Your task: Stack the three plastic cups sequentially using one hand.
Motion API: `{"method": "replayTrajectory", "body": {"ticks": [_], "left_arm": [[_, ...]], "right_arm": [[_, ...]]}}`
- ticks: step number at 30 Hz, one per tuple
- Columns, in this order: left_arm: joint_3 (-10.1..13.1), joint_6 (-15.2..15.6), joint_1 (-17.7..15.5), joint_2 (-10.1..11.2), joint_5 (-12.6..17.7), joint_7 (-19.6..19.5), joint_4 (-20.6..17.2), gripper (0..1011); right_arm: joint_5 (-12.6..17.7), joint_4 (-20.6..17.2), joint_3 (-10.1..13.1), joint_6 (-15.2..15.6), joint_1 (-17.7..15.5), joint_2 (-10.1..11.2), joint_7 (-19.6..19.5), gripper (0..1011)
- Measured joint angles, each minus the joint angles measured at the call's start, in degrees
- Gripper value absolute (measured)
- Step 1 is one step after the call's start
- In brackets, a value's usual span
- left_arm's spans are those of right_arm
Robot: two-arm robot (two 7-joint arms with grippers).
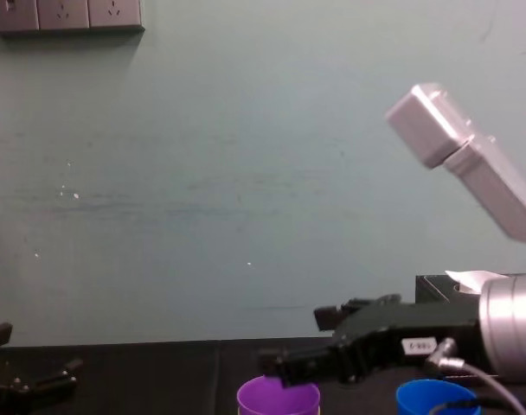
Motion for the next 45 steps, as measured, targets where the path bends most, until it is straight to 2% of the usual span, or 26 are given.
{"method": "replayTrajectory", "body": {"ticks": [9, 15, 17, 23, 24, 35, 45], "left_arm": [[0.0, 0.0, 0.0, 0.0, 0.0, 0.0, 0.0, 1010], [0.0, 0.0, 0.0, 0.0, 0.0, 0.0, 0.0, 1010], [0.0, 0.0, 0.0, 0.0, 0.0, 0.0, 0.0, 1010], [0.0, 0.0, 0.0, 0.0, 0.0, 0.0, 0.0, 1010], [0.0, 0.0, 0.0, 0.0, 0.0, 0.0, 0.0, 1010], [0.0, 0.0, 0.0, 0.0, 0.0, 0.0, 0.0, 1010], [0.0, 0.0, 0.0, 0.0, 0.0, 0.0, 0.0, 1010]], "right_arm": [[1.7, -3.8, 2.7, -0.3, -2.0, 2.1, -0.7, 1003], [3.1, -6.1, 5.2, -1.2, -4.3, 5.0, -0.8, 1003], [3.7, -7.2, 6.5, -1.7, -5.6, 6.7, -0.8, 1003], [4.7, -8.3, 8.3, -2.4, -7.6, 8.8, -0.9, 1003], [5.3, -8.9, 9.3, -2.8, -8.7, 9.8, -1.1, 1003], [7.8, -10.1, 13.8, -4.9, -14.5, 13.9, -1.6, 1003], [9.0, -9.2, 16.1, -6.0, -18.8, 16.3, -1.5, 1003]]}}
